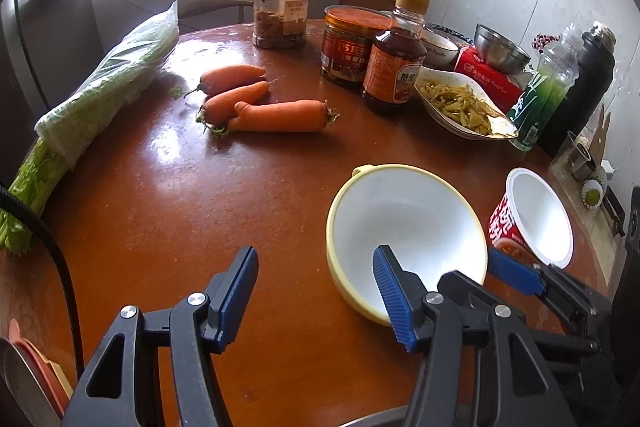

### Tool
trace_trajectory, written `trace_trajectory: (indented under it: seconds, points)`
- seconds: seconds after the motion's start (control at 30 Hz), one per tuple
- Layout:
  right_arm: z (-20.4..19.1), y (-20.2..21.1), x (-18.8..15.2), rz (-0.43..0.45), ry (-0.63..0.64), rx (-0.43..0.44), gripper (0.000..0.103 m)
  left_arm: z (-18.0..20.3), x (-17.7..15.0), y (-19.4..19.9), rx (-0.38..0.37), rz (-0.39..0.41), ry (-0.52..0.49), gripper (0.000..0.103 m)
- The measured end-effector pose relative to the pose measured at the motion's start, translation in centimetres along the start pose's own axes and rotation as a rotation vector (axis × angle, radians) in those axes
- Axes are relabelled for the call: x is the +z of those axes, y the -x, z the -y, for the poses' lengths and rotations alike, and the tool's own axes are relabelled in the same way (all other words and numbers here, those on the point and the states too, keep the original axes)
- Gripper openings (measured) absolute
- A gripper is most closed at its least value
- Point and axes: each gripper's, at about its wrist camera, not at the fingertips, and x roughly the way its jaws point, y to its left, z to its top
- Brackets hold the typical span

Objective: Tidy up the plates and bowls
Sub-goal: 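Move both grippers to the yellow-rimmed white bowl and grasp its rim, then lift the yellow-rimmed bowl with both grippers over the steel bowl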

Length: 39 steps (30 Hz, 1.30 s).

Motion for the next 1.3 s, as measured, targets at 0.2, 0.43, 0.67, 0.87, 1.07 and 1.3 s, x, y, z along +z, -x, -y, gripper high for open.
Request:
trace_trajectory:
  seconds: [0.2, 0.43, 0.67, 0.87, 1.07, 1.3]
  points:
    - [0.2, -1.2, 0.6, -0.006, 0.039, -0.044, 0.044, 0.3, 0.3, -0.8, 0.004, -0.011, -0.012, 0.059]
    - [0.1, -1.7, 0.7, 0.002, 0.064, -0.069, 0.033, 0.6, 0.3, -1.9, 0.010, -0.039, -0.020, 0.059]
    - [-0.4, -1.8, 0.7, -0.004, 0.077, -0.062, 0.032, 0.9, 0.0, -2.6, -0.033, -0.076, -0.022, 0.034]
    - [-1.1, -1.8, 0.4, -0.003, 0.093, -0.067, 0.032, 0.4, -0.3, -2.2, -0.026, -0.064, -0.008, 0.032]
    - [-2.2, -0.8, 0.3, 0.026, 0.119, -0.064, 0.032, 0.1, -0.4, -0.7, -0.024, -0.027, 0.000, 0.032]
    - [-3.4, 1.1, 0.3, 0.060, 0.140, -0.058, 0.032, -0.1, -0.5, 1.9, -0.027, 0.017, 0.001, 0.032]
